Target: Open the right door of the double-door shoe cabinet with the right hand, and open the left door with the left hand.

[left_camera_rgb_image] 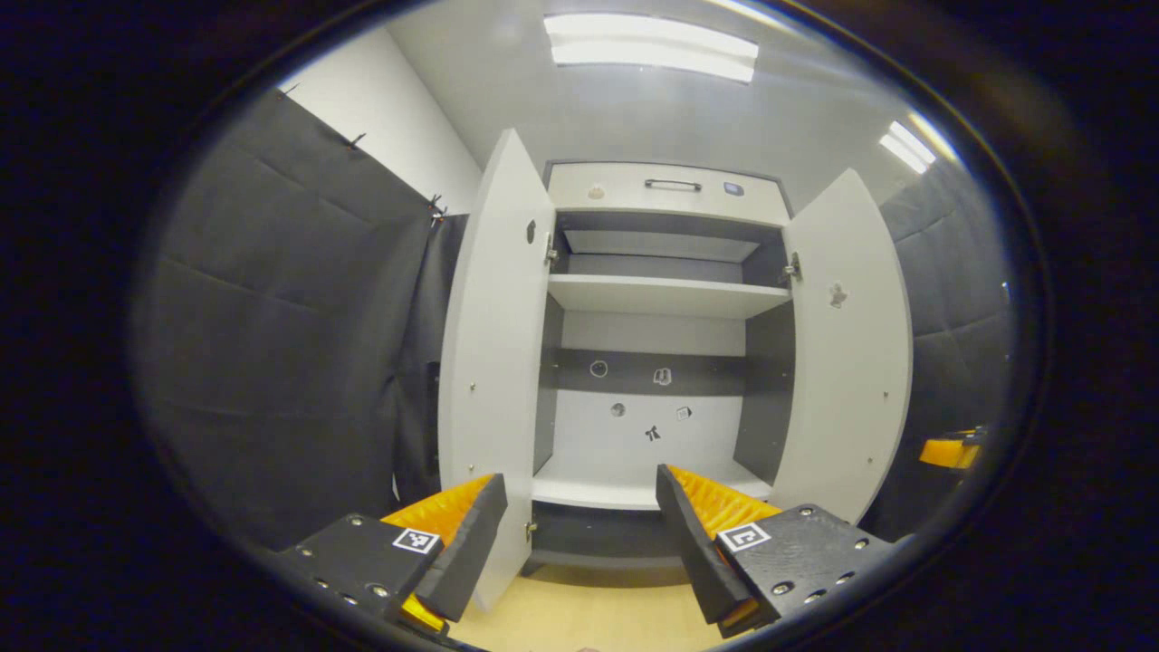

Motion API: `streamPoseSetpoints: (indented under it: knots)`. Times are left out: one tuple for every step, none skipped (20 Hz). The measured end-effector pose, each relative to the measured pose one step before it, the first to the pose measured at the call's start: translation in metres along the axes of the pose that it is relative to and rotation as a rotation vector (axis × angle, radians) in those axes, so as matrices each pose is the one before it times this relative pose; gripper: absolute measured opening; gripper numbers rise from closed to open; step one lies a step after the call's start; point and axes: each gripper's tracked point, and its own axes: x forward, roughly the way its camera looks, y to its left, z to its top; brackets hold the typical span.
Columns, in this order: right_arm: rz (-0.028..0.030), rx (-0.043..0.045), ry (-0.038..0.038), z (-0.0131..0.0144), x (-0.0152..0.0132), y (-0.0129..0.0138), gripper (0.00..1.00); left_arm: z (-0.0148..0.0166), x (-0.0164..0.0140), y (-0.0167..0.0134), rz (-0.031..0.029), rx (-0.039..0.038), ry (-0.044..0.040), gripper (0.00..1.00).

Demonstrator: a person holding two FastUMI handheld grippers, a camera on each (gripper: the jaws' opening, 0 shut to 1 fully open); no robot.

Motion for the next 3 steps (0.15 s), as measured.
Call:
streamPoseSetpoints:
  knots:
    - [-0.00850, -0.00571, -0.01528, 0.00453, -0.00023, 0.00071, 0.98, -0.00234, 0.00310, -0.00308, -0.01391, 0.00191, -0.00122, 0.94]
    - [-0.00994, -0.00643, -0.02224, 0.00557, -0.00081, 0.00119, 0.92, -0.00427, 0.00206, -0.00209, -0.01446, -0.00843, 0.00652, 0.95]
    - [-0.00893, -0.00627, -0.01446, 0.00092, -0.00125, 0.00017, 0.92, -0.00396, 0.00330, -0.00157, -0.01090, -0.01636, 0.01028, 0.94]
